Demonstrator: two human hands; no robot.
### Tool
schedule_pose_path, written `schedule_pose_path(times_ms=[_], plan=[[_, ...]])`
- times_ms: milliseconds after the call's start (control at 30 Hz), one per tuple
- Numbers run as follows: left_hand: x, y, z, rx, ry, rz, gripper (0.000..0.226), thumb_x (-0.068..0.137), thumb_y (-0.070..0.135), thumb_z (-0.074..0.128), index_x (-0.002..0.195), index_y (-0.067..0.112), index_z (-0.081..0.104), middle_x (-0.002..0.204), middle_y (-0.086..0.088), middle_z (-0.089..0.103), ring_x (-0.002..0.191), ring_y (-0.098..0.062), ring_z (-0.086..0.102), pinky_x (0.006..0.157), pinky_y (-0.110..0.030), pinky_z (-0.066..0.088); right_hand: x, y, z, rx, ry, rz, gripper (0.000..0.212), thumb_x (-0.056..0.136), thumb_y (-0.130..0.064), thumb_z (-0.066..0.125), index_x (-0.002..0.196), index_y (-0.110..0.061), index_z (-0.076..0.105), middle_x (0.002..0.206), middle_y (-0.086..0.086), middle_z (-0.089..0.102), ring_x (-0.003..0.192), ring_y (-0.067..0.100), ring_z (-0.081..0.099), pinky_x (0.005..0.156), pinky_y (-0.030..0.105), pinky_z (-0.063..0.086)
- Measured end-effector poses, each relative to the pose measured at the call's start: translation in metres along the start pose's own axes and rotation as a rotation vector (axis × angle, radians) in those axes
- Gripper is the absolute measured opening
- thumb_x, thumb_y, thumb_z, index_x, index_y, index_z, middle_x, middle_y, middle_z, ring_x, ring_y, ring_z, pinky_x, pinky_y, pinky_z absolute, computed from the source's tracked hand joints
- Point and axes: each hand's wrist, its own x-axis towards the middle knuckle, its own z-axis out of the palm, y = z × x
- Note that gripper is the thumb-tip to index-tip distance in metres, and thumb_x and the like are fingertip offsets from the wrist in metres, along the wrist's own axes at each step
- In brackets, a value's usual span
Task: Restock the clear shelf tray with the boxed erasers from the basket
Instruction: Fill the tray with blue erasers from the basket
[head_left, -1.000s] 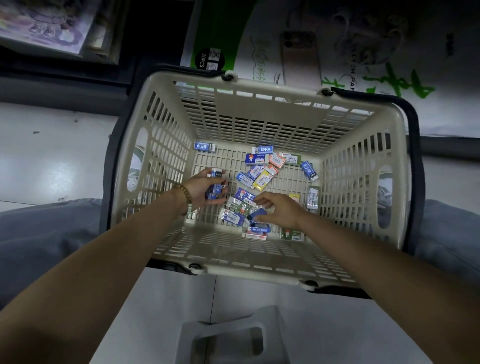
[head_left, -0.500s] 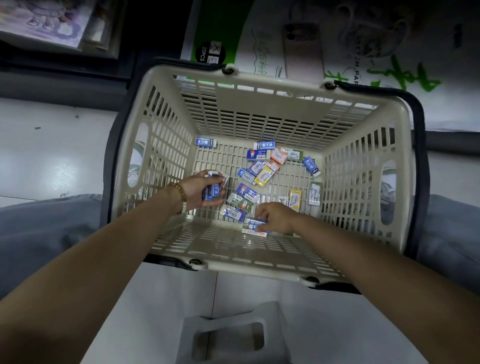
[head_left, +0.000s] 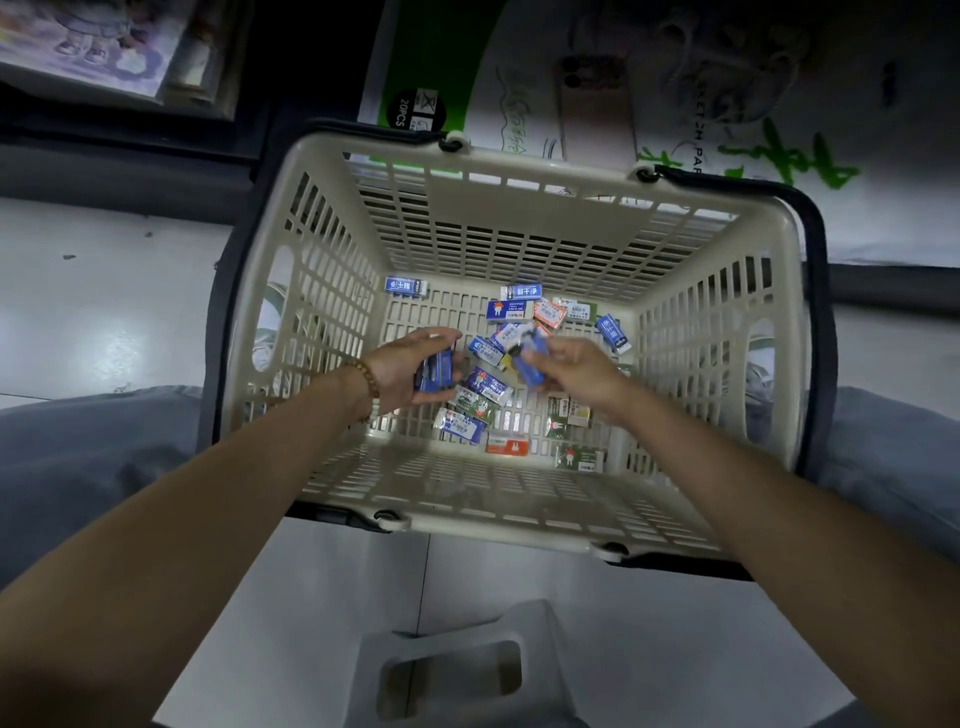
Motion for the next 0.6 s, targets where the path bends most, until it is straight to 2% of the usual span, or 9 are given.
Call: schedule_pose_path(times_ms=[100,200,267,333,433,467,533,567,600], plan=[[0.003,0.01,0.024,-0.061,-0.049,0.057,0.026,0.091,0.042,0.052,0.107,0.023,0.057,0.095,0.004,0.07,0.081,-0.012,0.069,0.071,-0.032,0.058,0.0,-0.034,-0.012,0.088,0.077,-0.066,0.032,0.095,-0.025,0.052,0.121,-0.008,0.048,0.102,0.009,0.068,0.081,0.02,0.066,0.08,0.031,0.052],[0.01,0.016,0.051,-0.098,-0.131,0.103,0.046,0.089,0.053,0.046,0.118,0.019,0.057,0.114,-0.004,0.066,0.1,-0.018,0.065,0.076,-0.029,0.057,-0.001,-0.05,-0.008,0.13,0.163,-0.15,0.019,0.095,-0.021,0.052,0.106,-0.007,0.046,0.085,0.002,0.064,0.071,0.012,0.061,0.067,0.023,0.052],[0.012,0.018,0.065,-0.165,-0.16,0.137,0.049,0.091,0.051,0.044,0.123,0.016,0.056,0.118,-0.008,0.064,0.104,-0.019,0.065,0.079,-0.029,0.056,-0.002,-0.051,-0.005,0.15,0.221,-0.183,0.012,0.095,-0.017,0.053,0.1,-0.007,0.05,0.083,0.003,0.063,0.071,0.012,0.06,0.069,0.025,0.052],[0.014,0.02,0.075,-0.259,-0.153,0.145,0.048,0.093,0.047,0.043,0.123,0.012,0.054,0.115,-0.01,0.066,0.1,-0.019,0.067,0.077,-0.027,0.056,-0.003,-0.046,-0.004,0.157,0.252,-0.205,0.005,0.093,-0.015,0.056,0.092,-0.012,0.052,0.083,0.004,0.063,0.073,0.014,0.061,0.072,0.028,0.053],[0.016,0.02,0.082,-0.256,-0.162,0.15,0.04,0.093,0.044,0.046,0.115,0.012,0.057,0.104,-0.005,0.07,0.093,-0.017,0.069,0.071,-0.025,0.056,-0.004,-0.037,-0.002,0.11,0.305,-0.185,0.012,0.094,-0.019,0.055,0.098,-0.011,0.063,0.102,0.009,0.065,0.094,0.022,0.063,0.088,0.035,0.051],[0.016,0.02,0.082,-0.231,-0.161,0.15,0.04,0.091,0.043,0.051,0.117,0.012,0.055,0.105,-0.005,0.07,0.095,-0.018,0.069,0.071,-0.025,0.056,-0.005,-0.034,-0.003,0.081,0.313,-0.185,0.019,0.095,-0.02,0.052,0.104,-0.009,0.065,0.108,0.008,0.065,0.098,0.02,0.063,0.089,0.03,0.05],[0.018,0.021,0.079,-0.201,-0.135,0.14,0.048,0.086,0.037,0.061,0.125,0.012,0.051,0.108,-0.005,0.068,0.096,-0.018,0.069,0.069,-0.025,0.057,-0.005,-0.031,-0.011,0.05,0.286,-0.189,0.027,0.098,-0.022,0.046,0.114,-0.013,0.065,0.101,0.0,0.067,0.085,0.001,0.064,0.075,0.009,0.047],[0.019,0.022,0.075,-0.209,-0.117,0.132,0.049,0.084,0.032,0.065,0.127,0.014,0.051,0.104,-0.005,0.07,0.092,-0.017,0.069,0.066,-0.025,0.057,-0.005,-0.029,-0.018,0.068,0.269,-0.178,0.028,0.099,-0.024,0.043,0.114,-0.017,0.065,0.092,-0.005,0.067,0.076,-0.005,0.062,0.066,0.005,0.046],[0.02,0.024,0.071,-0.227,-0.104,0.121,0.047,0.083,0.027,0.067,0.126,0.015,0.052,0.098,-0.004,0.073,0.086,-0.016,0.07,0.063,-0.024,0.057,-0.004,-0.027,-0.026,0.102,0.272,-0.157,0.027,0.1,-0.027,0.042,0.111,-0.021,0.066,0.088,-0.007,0.065,0.074,-0.003,0.061,0.064,0.008,0.046]])
